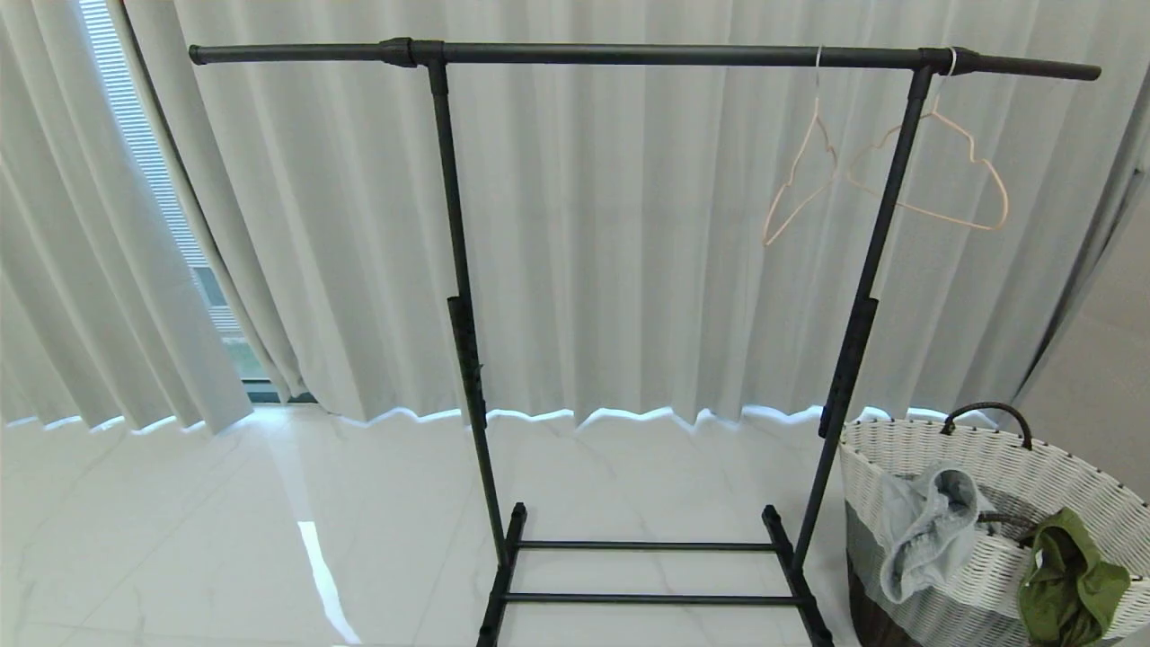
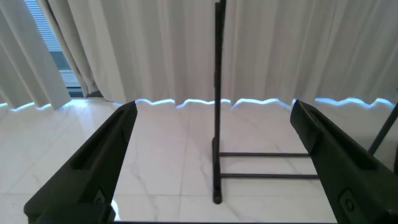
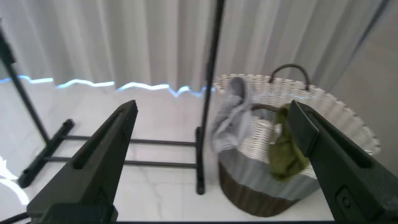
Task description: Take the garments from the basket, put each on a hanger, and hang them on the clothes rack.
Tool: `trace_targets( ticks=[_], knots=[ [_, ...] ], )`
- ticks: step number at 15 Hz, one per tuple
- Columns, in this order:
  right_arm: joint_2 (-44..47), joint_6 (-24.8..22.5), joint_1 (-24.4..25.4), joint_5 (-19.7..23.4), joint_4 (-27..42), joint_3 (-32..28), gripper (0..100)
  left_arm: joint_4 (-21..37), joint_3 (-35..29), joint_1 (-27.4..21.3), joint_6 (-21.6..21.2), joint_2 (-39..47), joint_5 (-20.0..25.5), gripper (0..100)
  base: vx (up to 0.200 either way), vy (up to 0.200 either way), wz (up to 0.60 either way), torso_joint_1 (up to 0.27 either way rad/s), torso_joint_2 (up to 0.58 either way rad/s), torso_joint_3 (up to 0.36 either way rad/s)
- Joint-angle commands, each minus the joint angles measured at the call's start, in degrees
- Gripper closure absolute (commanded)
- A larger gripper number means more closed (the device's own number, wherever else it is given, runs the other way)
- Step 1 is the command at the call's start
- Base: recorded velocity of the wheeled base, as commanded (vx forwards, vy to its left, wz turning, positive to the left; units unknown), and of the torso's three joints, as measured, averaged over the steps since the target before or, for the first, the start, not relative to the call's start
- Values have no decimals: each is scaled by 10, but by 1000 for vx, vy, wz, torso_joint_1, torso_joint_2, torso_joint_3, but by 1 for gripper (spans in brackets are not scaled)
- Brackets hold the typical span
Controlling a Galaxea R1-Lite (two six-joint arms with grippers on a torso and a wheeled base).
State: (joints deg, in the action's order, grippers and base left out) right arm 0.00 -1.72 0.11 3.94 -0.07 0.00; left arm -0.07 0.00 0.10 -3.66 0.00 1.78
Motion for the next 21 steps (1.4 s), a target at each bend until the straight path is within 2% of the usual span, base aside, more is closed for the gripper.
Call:
trace_targets(
  ticks=[1,12,18,21],
  knots=[
    [0,0,0,0,0,0,0,0,0,0,0,1,0,0,0,-200,0,2,-2,-2],
    [0,0,0,0,0,0,0,0,0,0,-1,1,0,0,0,-200,0,1,1,3],
    [0,-5,0,0,0,0,0,0,0,0,-4,1,0,0,0,0,0,0,0,0],
    [0,-5,0,0,0,0,0,0,0,0,-5,1,1,0,200,0,0,1,5,4]
  ],
)
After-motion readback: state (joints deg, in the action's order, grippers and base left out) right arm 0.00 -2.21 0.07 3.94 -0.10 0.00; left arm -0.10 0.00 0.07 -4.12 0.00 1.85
